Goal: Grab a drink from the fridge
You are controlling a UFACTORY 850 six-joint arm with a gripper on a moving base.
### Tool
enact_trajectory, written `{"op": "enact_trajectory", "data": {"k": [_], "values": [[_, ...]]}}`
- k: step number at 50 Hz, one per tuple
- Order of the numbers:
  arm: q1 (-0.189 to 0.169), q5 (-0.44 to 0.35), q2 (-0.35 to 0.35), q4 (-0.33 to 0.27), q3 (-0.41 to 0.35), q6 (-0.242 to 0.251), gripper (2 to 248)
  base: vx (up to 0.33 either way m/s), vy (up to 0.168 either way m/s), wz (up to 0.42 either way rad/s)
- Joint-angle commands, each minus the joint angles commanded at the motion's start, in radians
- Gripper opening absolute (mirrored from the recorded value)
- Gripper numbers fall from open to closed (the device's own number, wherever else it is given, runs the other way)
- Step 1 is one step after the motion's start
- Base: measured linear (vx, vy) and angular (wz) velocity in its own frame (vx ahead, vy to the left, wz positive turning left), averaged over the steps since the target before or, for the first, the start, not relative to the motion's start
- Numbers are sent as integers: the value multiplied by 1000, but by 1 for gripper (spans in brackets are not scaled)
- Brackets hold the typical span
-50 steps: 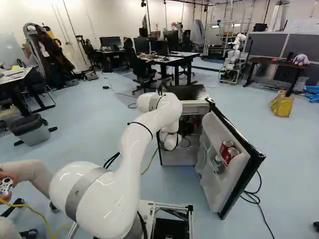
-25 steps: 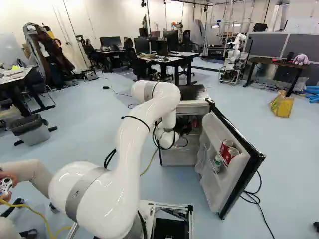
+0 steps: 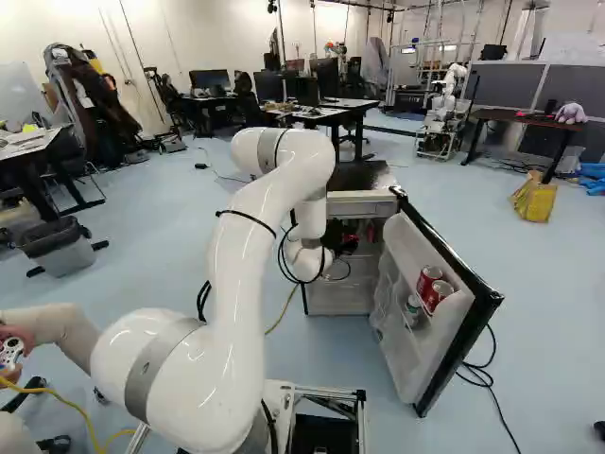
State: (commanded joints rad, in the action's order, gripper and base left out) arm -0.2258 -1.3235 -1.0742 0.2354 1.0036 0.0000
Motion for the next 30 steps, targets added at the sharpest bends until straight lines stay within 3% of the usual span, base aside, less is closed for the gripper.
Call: {"op": "enact_trajectory", "data": {"k": [30], "values": [[44,0,197,0,-242,0,91,0,0,0]]}}
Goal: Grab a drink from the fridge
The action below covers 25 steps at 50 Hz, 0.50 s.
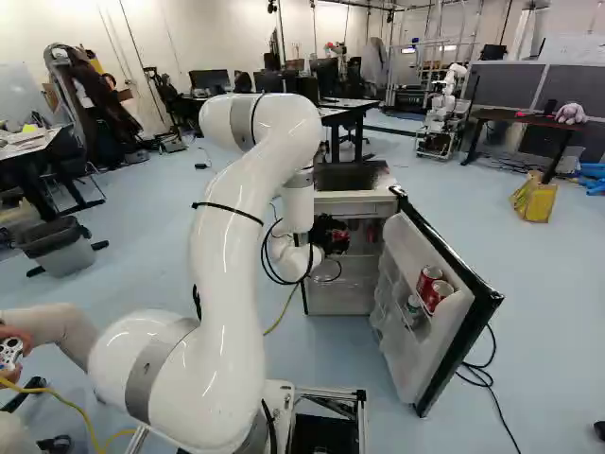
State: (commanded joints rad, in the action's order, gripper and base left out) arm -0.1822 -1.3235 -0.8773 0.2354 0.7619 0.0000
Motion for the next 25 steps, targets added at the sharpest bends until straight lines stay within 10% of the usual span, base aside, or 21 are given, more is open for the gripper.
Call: {"op": "enact_trajectory", "data": {"k": [25], "values": [[38,0,166,0,-187,0,91,0,0,0]]}}
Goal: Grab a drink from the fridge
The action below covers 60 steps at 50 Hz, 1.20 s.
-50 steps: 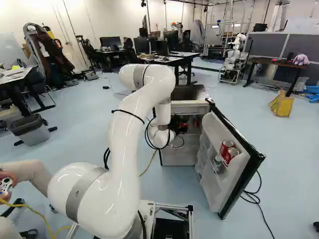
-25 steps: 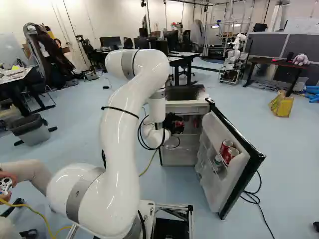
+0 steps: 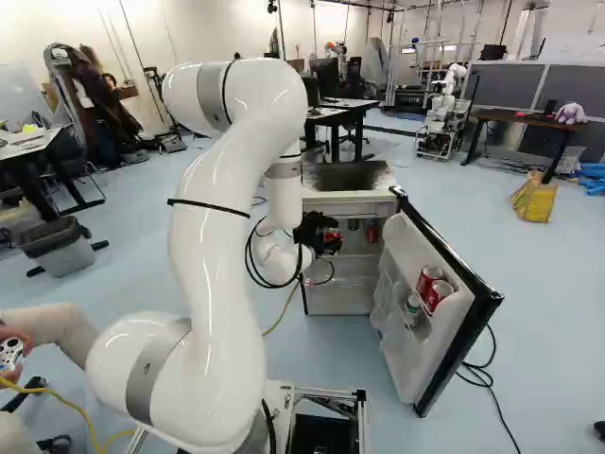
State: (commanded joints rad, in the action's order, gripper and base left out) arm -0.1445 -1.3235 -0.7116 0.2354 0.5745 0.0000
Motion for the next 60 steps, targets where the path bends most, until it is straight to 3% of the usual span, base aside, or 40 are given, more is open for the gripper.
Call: {"op": "enact_trajectory", "data": {"k": [30,60], "values": [[53,0,199,0,-198,0,91,0,0,0],[62,0,315,27,-248,0,91,0,0,0]]}}
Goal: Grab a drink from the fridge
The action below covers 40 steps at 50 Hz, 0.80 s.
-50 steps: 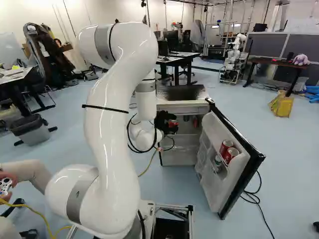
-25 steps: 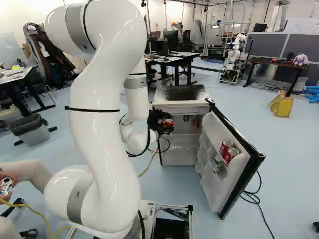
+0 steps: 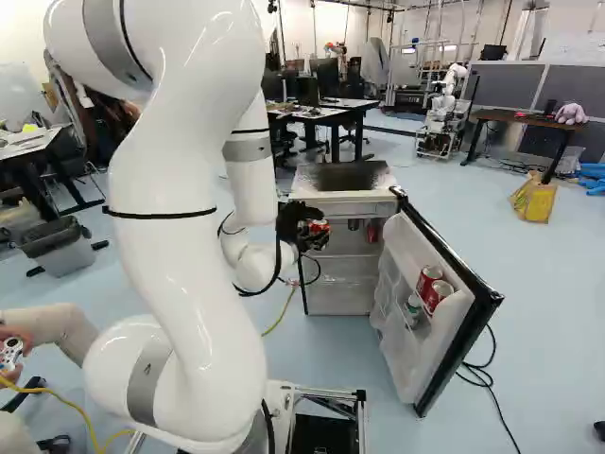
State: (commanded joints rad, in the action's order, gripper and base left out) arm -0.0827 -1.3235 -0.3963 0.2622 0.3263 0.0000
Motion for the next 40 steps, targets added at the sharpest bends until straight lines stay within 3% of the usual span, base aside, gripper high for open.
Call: {"op": "enact_trajectory", "data": {"k": [40], "values": [[1,0,115,69,-8,0,91,0,0,0]]}}
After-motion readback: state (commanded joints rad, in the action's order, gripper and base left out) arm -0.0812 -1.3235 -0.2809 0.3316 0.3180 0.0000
